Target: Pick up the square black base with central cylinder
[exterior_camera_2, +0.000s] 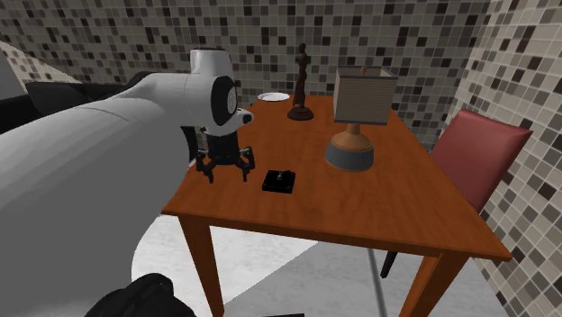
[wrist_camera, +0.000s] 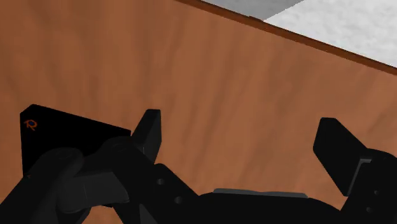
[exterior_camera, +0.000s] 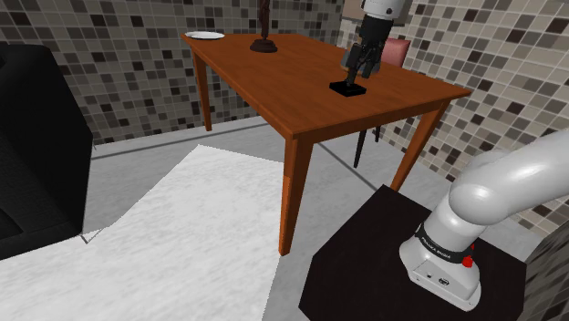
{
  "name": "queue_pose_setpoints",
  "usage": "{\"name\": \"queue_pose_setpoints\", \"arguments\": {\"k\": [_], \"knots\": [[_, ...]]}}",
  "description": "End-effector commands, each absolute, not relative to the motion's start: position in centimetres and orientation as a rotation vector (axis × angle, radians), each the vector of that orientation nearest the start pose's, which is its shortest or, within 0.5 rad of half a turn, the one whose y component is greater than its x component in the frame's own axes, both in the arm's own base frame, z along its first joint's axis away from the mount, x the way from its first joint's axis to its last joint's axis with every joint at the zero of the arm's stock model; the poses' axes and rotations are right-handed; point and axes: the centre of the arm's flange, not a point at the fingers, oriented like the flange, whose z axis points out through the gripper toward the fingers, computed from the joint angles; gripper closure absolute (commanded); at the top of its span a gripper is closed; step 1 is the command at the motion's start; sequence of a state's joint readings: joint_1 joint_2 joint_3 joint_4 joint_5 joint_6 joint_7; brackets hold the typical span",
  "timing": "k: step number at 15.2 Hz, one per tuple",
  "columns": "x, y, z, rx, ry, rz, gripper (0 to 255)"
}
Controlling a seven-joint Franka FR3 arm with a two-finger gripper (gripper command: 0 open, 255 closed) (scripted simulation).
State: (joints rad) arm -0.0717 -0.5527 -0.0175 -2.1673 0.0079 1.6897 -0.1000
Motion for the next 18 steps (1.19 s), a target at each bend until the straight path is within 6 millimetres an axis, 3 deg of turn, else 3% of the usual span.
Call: {"name": "queue_pose_setpoints", "arguments": {"k": [1, 7, 13, 18], "knots": [[40.3, -5.9, 61.0, -3.116, 0.075, -0.116, 0], [45.1, -12.6, 60.6, -3.06, 0.345, -0.108, 0], [48.6, -20.1, 59.8, -2.981, 0.606, -0.098, 0], [48.7, -20.4, 57.6, -2.977, 0.615, -0.098, 0]]}}
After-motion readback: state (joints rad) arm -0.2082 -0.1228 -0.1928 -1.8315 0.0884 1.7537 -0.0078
